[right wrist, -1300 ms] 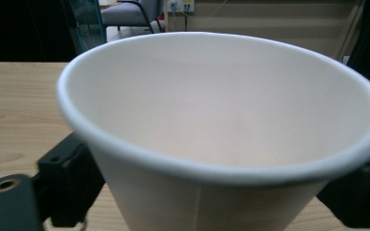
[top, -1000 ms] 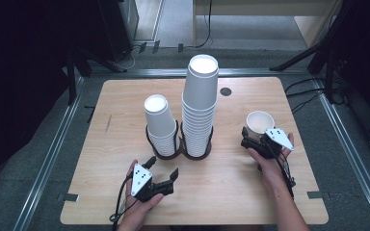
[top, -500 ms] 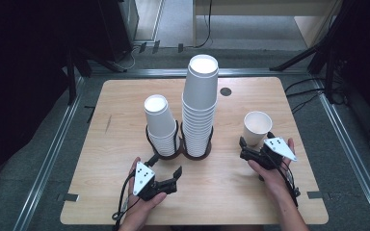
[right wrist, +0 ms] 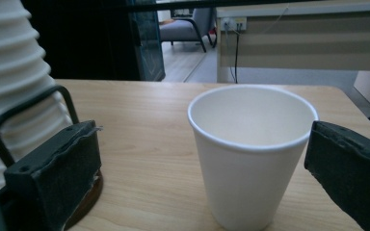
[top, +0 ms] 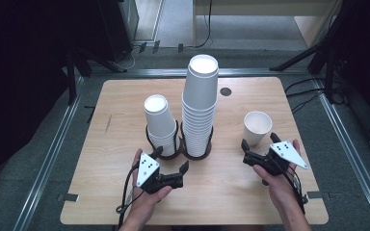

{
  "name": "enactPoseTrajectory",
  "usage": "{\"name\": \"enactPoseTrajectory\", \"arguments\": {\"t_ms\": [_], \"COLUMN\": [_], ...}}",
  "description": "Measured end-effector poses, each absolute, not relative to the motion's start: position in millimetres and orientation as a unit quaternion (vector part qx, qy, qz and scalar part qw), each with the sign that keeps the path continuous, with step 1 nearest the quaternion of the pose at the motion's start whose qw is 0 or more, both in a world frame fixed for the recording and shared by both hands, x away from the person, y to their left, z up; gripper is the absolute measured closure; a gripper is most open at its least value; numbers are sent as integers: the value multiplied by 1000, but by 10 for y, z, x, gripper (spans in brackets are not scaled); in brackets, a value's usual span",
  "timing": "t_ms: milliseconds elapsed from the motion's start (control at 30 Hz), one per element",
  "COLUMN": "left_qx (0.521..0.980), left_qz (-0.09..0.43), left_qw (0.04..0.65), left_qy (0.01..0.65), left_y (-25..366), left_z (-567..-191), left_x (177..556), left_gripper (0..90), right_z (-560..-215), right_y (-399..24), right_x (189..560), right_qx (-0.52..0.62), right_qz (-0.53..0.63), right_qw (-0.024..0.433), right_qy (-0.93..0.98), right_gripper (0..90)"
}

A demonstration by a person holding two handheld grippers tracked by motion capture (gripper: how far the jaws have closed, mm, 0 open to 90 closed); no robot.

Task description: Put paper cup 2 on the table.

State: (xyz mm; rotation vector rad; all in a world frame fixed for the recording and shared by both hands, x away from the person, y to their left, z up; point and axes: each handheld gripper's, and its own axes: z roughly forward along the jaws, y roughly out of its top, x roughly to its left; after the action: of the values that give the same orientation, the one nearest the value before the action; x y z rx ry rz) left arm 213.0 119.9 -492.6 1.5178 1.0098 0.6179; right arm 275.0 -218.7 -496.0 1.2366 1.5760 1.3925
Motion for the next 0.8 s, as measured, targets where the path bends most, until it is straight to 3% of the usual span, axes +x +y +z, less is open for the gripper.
{"name": "enactPoseTrajectory", "arguments": {"t_ms": [800], "left_qx": [646], "left_qz": [285], "left_qw": [582], "left_qy": [403], "left_y": [756], "left_z": [-4572], "left_x": [2315], "left_gripper": [15], "right_z": [-3905], "right_y": [-1936], "right_x": [2523], "right_qx": [416], "right_qz": [601], "right_qw": [328], "right_qy": [598], "right_gripper": [0]}}
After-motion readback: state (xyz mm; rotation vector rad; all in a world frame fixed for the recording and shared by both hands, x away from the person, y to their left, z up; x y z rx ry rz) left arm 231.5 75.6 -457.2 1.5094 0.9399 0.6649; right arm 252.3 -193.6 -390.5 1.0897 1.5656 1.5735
